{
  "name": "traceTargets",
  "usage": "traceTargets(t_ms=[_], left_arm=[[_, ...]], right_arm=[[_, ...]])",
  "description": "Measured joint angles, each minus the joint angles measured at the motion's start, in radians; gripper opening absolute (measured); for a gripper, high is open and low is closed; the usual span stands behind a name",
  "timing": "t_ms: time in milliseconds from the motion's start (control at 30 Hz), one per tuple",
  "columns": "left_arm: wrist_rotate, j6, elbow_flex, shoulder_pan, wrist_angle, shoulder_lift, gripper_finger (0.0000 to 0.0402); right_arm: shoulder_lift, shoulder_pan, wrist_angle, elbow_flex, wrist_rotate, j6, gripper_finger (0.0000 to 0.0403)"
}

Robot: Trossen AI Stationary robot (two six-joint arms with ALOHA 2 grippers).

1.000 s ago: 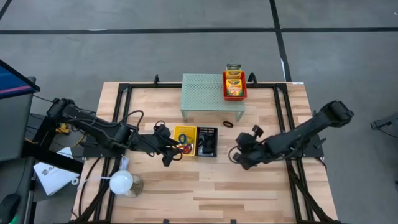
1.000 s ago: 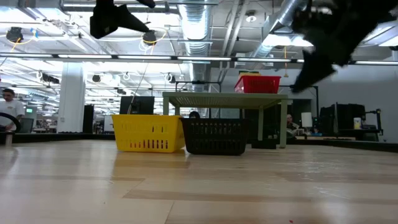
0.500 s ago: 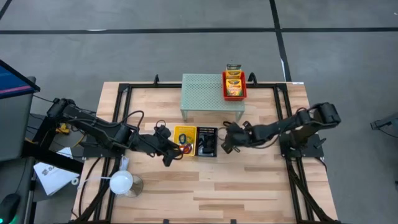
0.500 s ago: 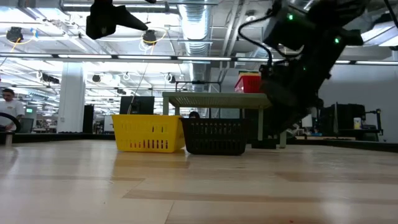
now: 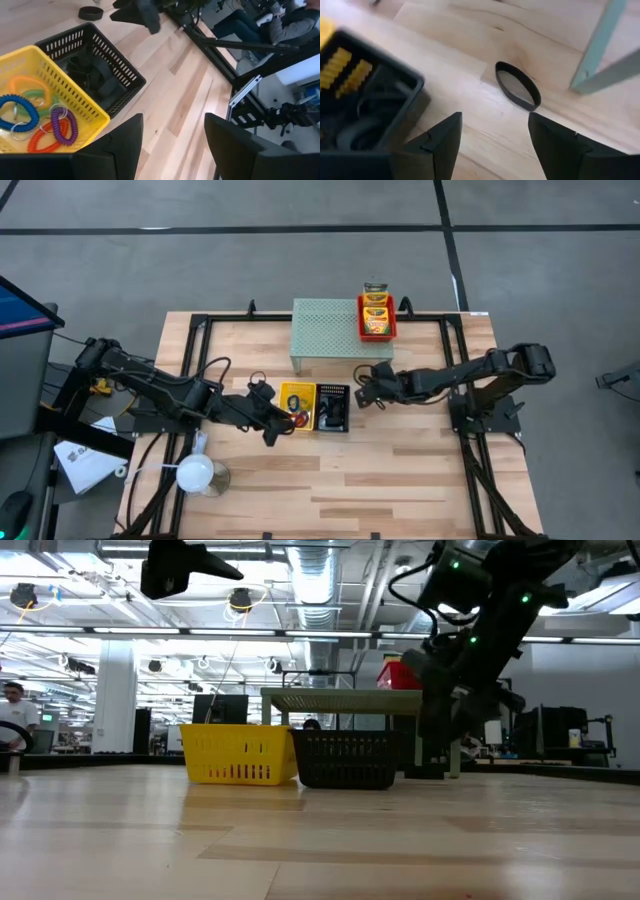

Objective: Pick & Place Office Desk Supplies
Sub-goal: Put the black rubber band into the black bin

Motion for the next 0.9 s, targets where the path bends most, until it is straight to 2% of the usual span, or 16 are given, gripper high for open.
traceTargets(t_ms=[67,233,567,900], left_arm=[[0.0,-0.021,0.0,0.0,0.009,0.0,0.0207],[0.0,-0.031,0.0,0.001,0.054,0.0,0.0207],[-0.013,-0.042,0.0,0.001,0.104,-0.001,0.0207],[-0.017,-0.071,0.0,0.001,0.113,-0.001,0.0207]], right_arm=[[0.01,0.004,0.012,0.0,0.007,0.085,0.0222],[0.043,0.037,0.034,0.0,0.11,0.206,0.0213],[0.163,0.023,0.014,0.0,0.143,0.236,0.0211],[0.264,-0.002,0.073,0.001,0.164,0.226,0.0209]])
